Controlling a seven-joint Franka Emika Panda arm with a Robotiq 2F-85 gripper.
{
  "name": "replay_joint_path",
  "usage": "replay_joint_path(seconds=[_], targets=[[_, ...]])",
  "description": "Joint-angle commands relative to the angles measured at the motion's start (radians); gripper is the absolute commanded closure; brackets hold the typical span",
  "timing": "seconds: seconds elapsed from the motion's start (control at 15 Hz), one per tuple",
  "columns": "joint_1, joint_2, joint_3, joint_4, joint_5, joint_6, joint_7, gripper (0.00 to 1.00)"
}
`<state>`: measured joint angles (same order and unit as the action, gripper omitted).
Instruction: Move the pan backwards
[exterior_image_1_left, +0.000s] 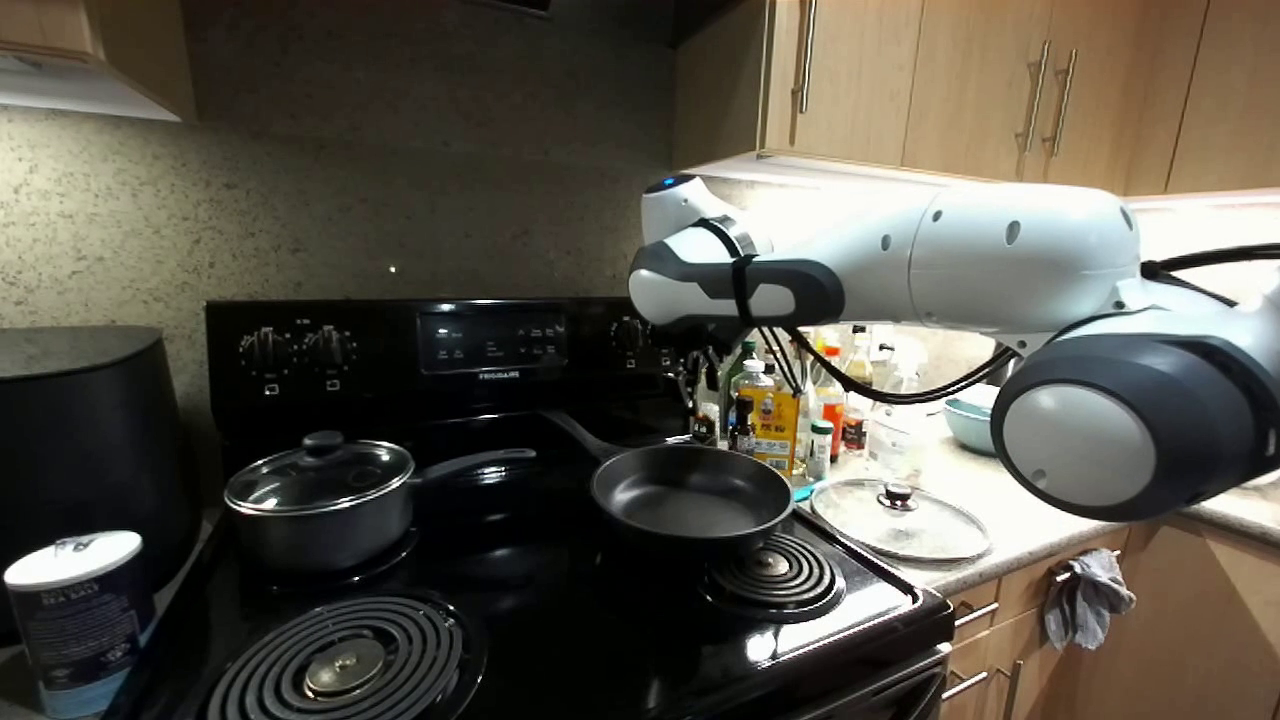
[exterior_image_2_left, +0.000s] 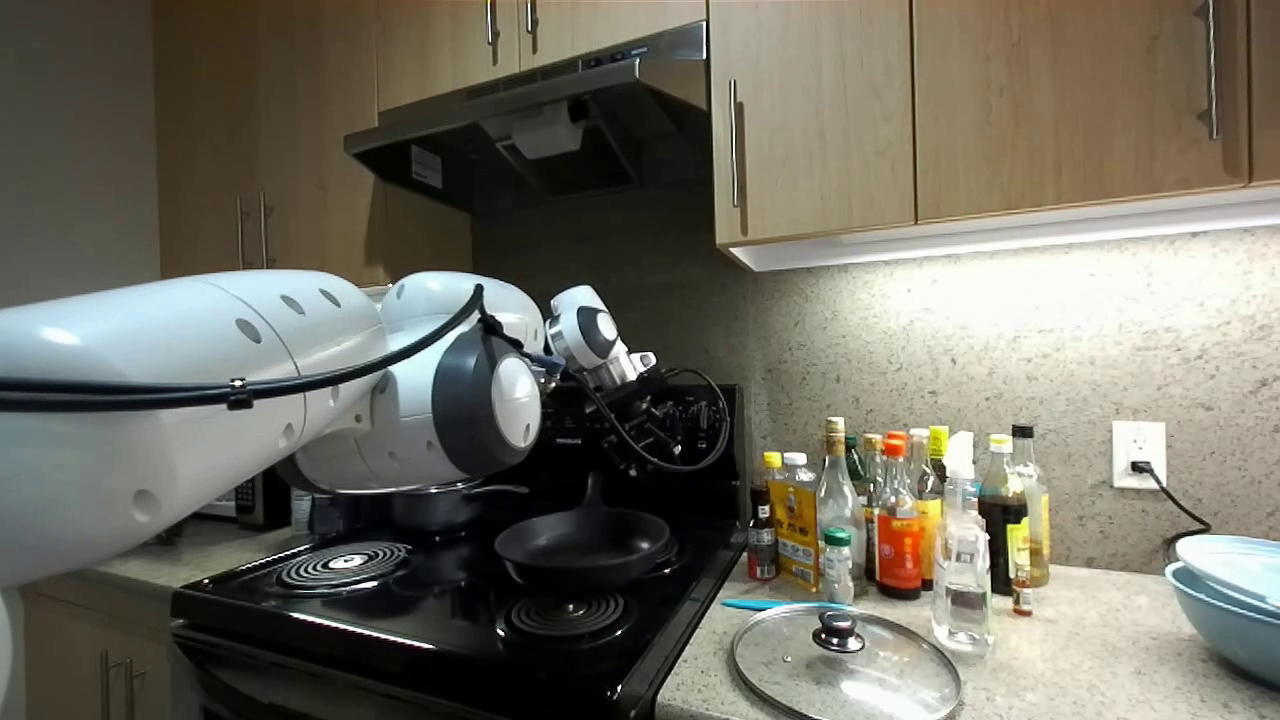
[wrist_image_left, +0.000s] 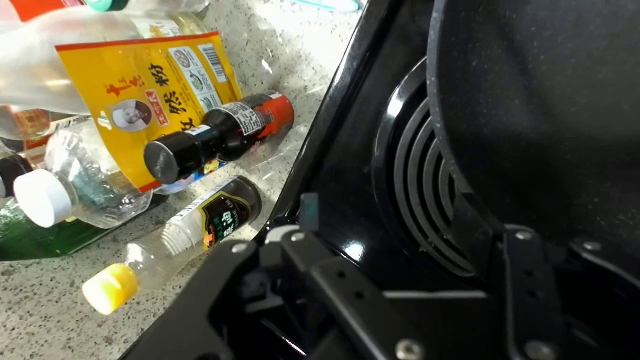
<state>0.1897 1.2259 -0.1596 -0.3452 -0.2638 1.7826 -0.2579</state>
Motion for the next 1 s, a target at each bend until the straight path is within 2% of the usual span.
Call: replay_joint_path(seconds=[0.0,0.47,0.53,0.93], targets=[[-0.001,-0.008,0.012,-0.001,0.007,-0.029,-0.040,0.03],[-0.011,-0.018,0.050,0.000,0.035,-0.154,-0.007,0.00],[-0.009,-0.015,0.040,0.000,0.025,-0.147,0.024,0.00],[-0.005,0.000,0.039,-0.001,0.019,-0.120,0.001,0.00]])
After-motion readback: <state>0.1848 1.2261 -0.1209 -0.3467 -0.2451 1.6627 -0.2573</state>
